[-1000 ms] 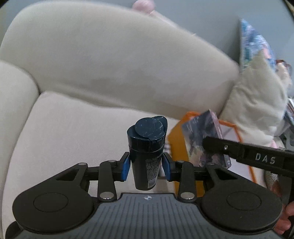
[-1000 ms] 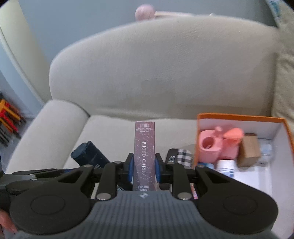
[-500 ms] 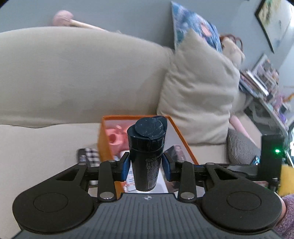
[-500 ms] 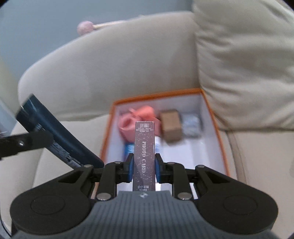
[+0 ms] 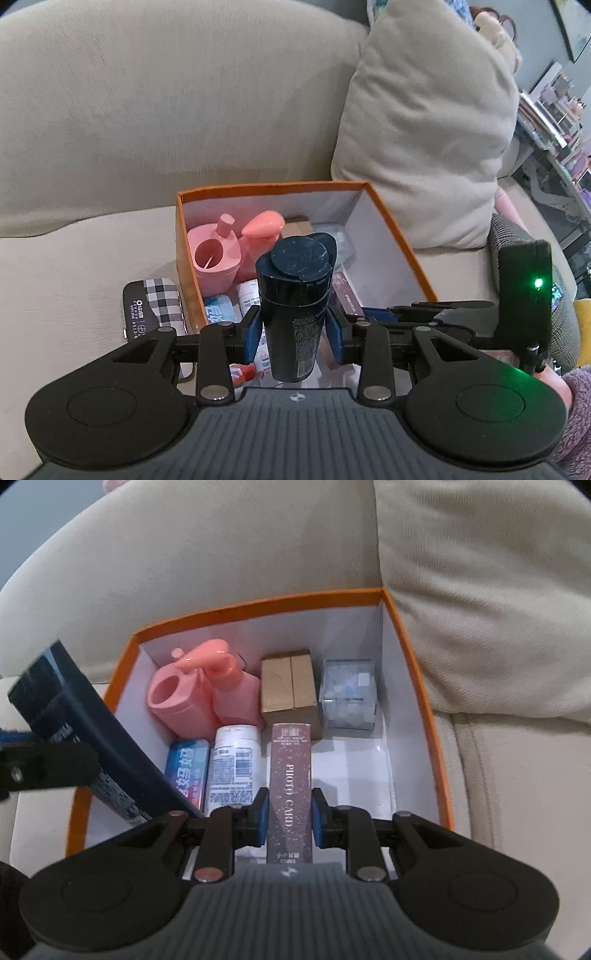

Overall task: Organize rigid objects
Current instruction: 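Carry photo-card box into orange box with right tool while left tool carries can, then lower photo-card box into box and open right tool while left tool holds can above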

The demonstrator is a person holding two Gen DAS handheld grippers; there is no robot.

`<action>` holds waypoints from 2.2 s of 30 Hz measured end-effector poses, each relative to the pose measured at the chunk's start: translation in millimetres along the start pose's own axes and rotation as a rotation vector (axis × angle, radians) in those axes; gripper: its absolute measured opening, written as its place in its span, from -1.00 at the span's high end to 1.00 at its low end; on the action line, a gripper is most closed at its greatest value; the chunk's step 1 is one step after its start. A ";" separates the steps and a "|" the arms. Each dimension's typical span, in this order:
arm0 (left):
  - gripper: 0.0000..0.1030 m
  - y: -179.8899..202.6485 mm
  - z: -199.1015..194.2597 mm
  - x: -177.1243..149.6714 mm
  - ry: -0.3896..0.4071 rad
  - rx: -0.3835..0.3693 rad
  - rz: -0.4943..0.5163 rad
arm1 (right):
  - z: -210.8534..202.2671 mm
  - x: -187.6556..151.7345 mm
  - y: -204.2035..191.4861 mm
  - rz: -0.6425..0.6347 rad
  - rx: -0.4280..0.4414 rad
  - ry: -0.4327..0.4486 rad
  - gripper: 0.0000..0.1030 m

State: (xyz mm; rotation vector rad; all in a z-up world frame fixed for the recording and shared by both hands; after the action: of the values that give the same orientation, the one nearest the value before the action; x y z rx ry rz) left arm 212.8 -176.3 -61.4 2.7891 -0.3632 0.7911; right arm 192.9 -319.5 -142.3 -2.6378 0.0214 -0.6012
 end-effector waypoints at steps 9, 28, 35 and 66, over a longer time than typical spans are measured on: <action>0.19 -3.4 19.0 0.2 -0.032 0.004 0.005 | 28.1 4.6 9.1 0.003 0.038 -0.040 0.54; 0.19 -8.7 17.9 -0.6 -0.033 0.001 -0.010 | 45.0 0.7 -10.8 -0.273 -0.164 -0.139 -0.03; 0.19 -10.8 19.4 -3.0 -0.033 -0.009 -0.025 | 50.7 -1.5 -12.0 -0.376 -0.075 -0.273 -0.26; 0.19 -14.9 20.3 -7.9 -0.051 -0.019 -0.028 | 82.0 -30.6 -40.5 -0.883 -0.130 -0.484 0.10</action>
State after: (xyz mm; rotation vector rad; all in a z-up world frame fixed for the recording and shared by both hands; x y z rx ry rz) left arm 220.4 -166.4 -84.7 2.7944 -0.3379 0.7081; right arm 196.1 -246.0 -204.6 -2.7547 -1.3243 -0.1840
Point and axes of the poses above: each gripper's, at about its wrist camera, not at the fingertips, and z roughly the way its jaws point, y to its right, x to its top, the point moved 1 cm from there along z, roughly the way its jaws point, and after that the axes turned 12 degrees about x, right-handed, at the moved point
